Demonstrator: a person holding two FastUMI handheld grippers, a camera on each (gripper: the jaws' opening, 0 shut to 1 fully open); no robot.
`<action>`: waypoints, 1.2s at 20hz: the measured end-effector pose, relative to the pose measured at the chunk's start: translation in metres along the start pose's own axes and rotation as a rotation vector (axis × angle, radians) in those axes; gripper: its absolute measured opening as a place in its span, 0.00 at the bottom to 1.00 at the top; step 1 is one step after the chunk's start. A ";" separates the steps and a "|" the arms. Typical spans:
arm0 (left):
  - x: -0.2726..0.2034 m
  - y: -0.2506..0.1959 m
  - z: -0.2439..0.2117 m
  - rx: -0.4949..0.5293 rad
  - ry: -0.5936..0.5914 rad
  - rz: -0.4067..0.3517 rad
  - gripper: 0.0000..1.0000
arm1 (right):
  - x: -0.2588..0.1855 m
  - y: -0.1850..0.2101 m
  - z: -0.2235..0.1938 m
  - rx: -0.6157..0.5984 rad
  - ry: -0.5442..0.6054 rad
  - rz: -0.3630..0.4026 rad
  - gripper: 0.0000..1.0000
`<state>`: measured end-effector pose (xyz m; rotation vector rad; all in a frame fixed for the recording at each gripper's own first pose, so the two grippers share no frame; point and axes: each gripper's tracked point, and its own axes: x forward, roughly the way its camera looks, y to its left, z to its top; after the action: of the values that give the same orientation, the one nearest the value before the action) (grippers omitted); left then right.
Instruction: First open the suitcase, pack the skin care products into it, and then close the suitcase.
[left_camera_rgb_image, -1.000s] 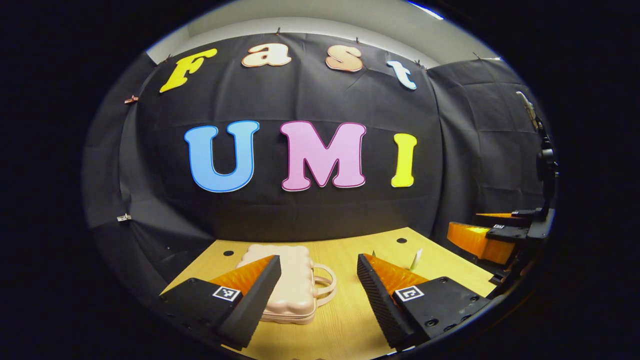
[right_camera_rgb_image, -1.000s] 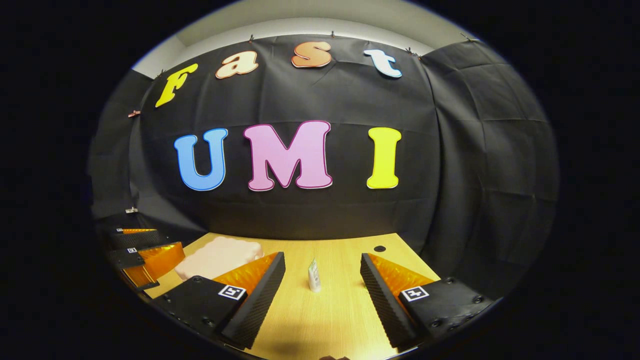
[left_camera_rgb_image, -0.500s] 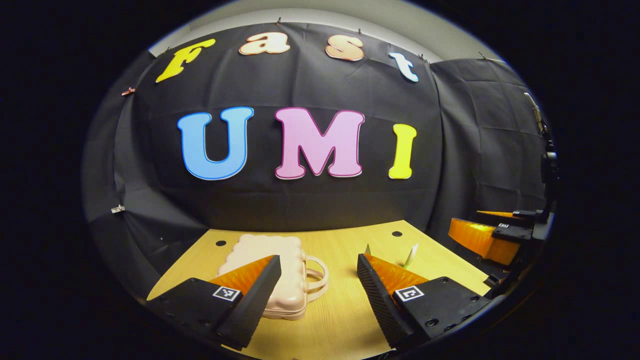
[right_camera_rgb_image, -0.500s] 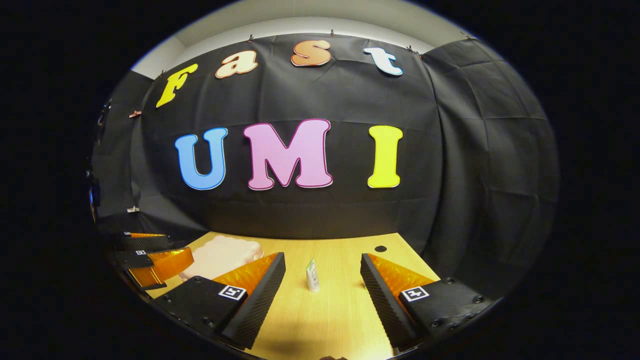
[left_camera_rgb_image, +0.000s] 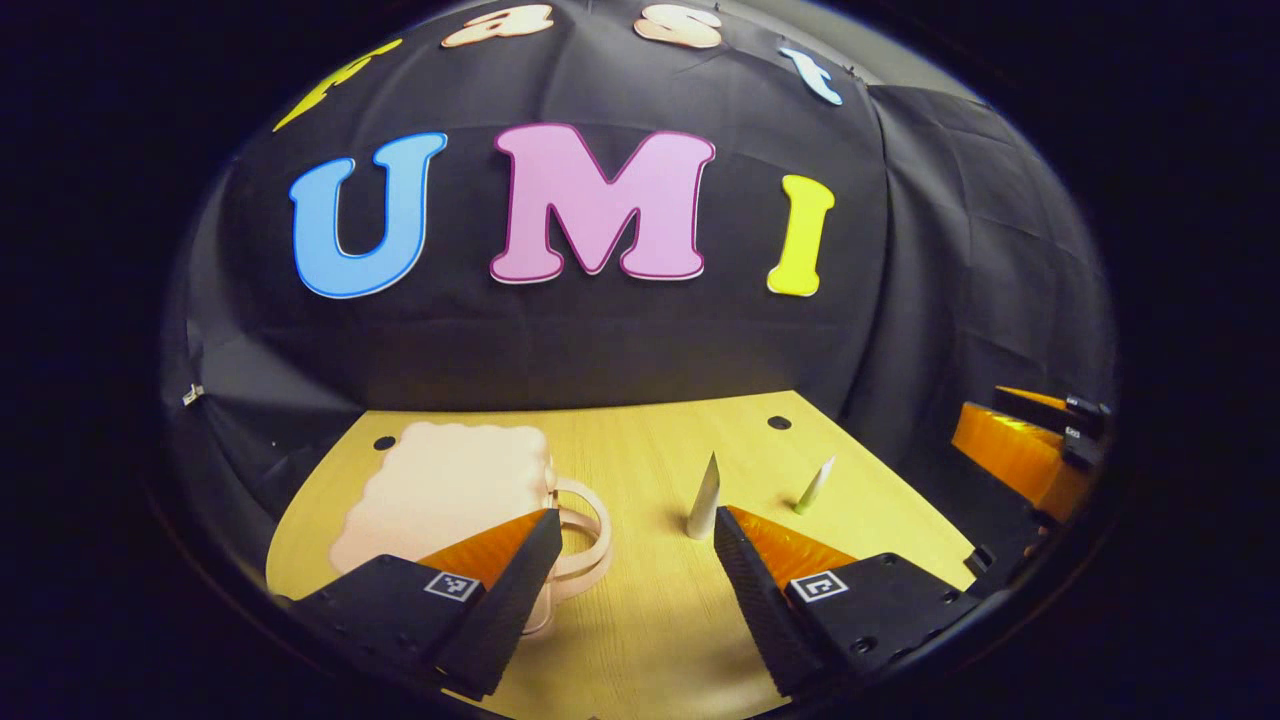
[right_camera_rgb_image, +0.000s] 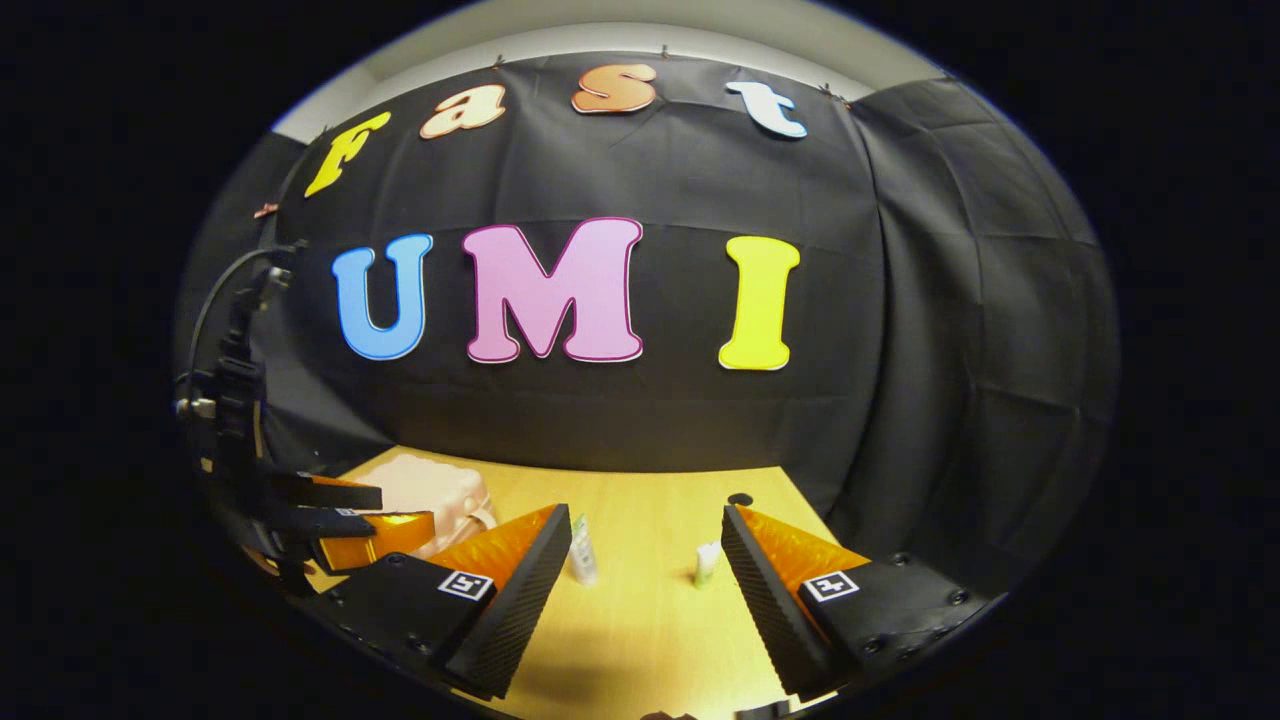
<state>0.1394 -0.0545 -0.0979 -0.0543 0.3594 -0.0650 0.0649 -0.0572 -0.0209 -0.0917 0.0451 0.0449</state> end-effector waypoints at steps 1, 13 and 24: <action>0.016 0.000 -0.005 -0.001 0.031 0.009 0.96 | 0.007 -0.003 -0.003 -0.013 0.004 0.013 0.96; 0.164 0.035 -0.080 -0.059 0.290 0.172 0.86 | 0.072 -0.035 -0.051 -0.022 0.120 0.075 0.96; 0.167 0.044 -0.068 -0.111 0.323 0.116 0.13 | 0.072 -0.027 -0.052 -0.010 0.155 0.072 0.96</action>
<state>0.2740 -0.0258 -0.2232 -0.1335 0.6880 0.0622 0.1353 -0.0858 -0.0738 -0.1038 0.2026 0.1095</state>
